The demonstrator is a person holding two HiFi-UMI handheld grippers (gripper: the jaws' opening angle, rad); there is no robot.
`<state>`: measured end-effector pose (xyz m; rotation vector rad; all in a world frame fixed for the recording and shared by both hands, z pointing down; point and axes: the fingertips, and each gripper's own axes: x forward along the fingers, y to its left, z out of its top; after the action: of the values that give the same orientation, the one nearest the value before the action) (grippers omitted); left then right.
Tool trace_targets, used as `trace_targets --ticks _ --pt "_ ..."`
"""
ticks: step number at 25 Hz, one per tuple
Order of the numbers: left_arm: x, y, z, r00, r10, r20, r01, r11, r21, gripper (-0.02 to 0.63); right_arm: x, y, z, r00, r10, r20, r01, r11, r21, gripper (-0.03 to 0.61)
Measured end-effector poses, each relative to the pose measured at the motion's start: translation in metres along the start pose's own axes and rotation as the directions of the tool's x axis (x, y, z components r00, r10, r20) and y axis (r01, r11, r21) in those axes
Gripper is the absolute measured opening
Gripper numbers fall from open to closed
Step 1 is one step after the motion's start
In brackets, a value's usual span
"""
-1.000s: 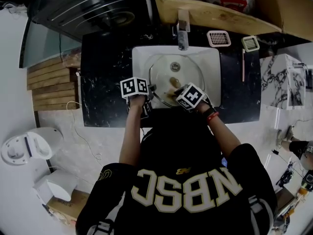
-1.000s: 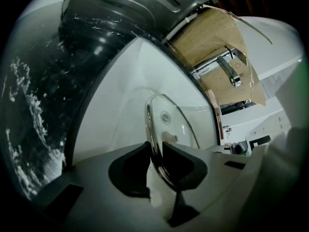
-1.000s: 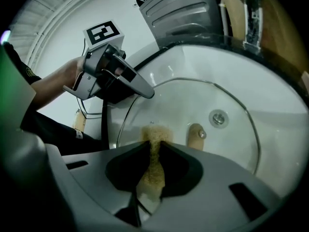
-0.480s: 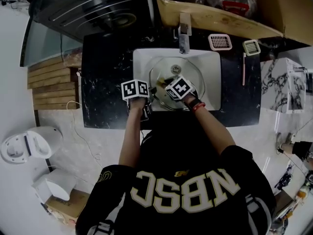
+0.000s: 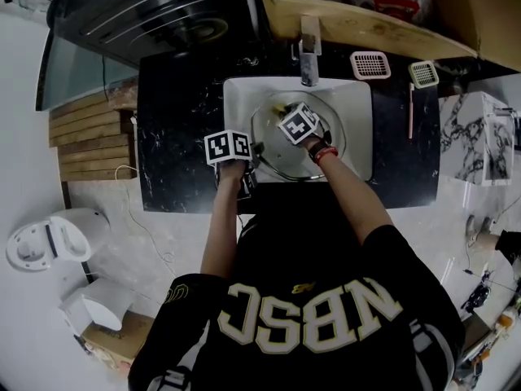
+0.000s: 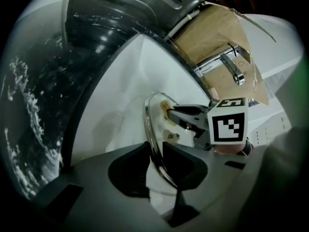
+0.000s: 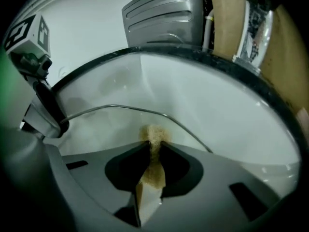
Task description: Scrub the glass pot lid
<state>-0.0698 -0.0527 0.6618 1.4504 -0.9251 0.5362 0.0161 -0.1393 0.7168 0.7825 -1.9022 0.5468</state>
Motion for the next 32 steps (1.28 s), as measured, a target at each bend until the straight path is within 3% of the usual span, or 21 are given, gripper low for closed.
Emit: trace_targets --ticks 13,17,23,29,32 --pt "0.0 -0.002 0.0 1.0 -0.021 0.004 0.021 1.0 0.002 0.095 -0.034 -0.062 -0.081 0.981 -0.058 -0.182 0.051 0.998 -0.043 0.074" --pt "-0.002 -0.004 0.001 0.999 -0.037 0.015 0.037 0.999 0.006 0.094 -0.056 -0.05 -0.11 0.957 -0.062 -0.283 0.026 0.991 -0.131 0.072" --pt "-0.001 -0.004 0.001 0.999 -0.04 0.017 0.039 0.999 0.007 0.094 -0.078 -0.023 -0.132 0.943 -0.013 -0.334 -0.042 0.987 -0.157 0.071" --pt "-0.001 -0.004 0.002 0.999 -0.041 0.019 0.04 0.999 0.011 0.094 -0.096 0.017 -0.139 0.94 0.088 -0.33 -0.124 0.988 -0.088 0.069" --pt "-0.001 -0.004 0.002 0.999 -0.039 0.02 0.039 0.999 0.012 0.094 -0.097 0.043 -0.127 0.955 0.158 -0.253 -0.18 0.981 -0.068 0.069"
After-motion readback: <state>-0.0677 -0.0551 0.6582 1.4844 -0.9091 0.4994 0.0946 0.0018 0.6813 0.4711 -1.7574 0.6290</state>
